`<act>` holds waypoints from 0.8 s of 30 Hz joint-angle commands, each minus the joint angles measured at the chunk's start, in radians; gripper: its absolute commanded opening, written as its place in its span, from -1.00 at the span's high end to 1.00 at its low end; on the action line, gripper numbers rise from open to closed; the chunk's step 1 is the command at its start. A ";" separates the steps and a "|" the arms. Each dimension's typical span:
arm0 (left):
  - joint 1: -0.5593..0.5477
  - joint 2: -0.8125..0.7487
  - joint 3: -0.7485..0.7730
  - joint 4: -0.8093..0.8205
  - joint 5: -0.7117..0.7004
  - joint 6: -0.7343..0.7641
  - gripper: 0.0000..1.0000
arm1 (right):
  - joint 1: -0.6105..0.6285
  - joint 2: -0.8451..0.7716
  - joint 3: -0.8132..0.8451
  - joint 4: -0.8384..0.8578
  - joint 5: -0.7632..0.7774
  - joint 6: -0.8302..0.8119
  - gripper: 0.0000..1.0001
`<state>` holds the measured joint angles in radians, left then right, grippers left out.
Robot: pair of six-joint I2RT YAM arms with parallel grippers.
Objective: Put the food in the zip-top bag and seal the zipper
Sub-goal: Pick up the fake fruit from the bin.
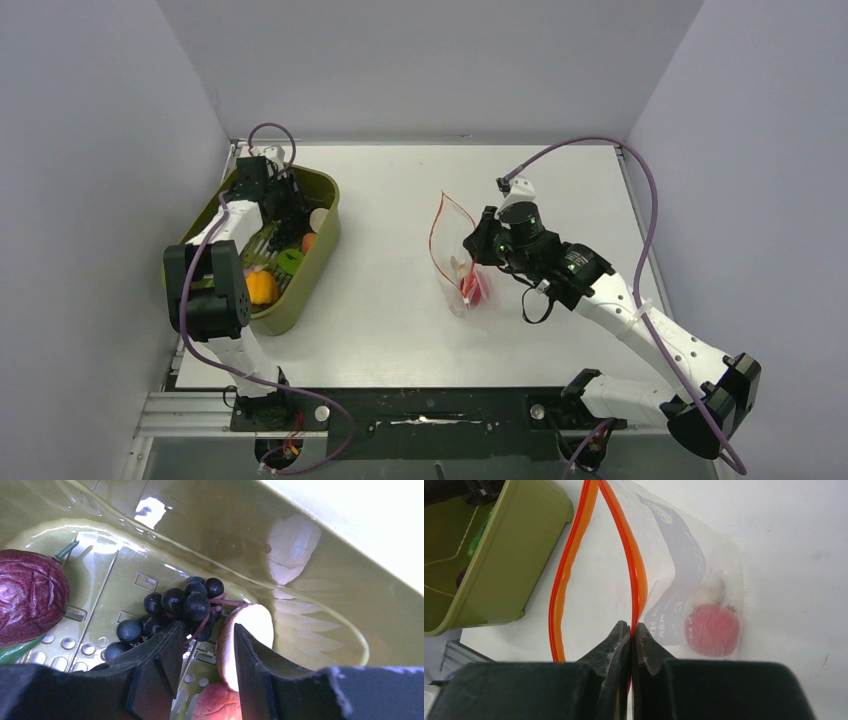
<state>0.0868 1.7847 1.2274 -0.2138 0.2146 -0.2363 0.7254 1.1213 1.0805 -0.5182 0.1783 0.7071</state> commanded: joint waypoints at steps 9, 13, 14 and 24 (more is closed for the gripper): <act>-0.015 0.035 0.052 -0.025 -0.007 0.041 0.39 | -0.003 0.010 0.062 0.040 -0.010 0.000 1.00; -0.018 0.041 0.063 -0.039 -0.009 0.046 0.60 | -0.001 0.013 0.065 0.038 -0.010 0.001 1.00; -0.019 0.040 0.065 -0.043 -0.009 0.046 0.71 | -0.001 0.013 0.065 0.038 -0.010 0.002 1.00; -0.038 -0.011 0.075 -0.072 -0.079 0.040 1.00 | 0.003 0.017 0.064 0.041 -0.013 0.009 1.00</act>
<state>0.0620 1.8183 1.2484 -0.2695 0.1825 -0.2016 0.7265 1.1397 1.0958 -0.5182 0.1711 0.7139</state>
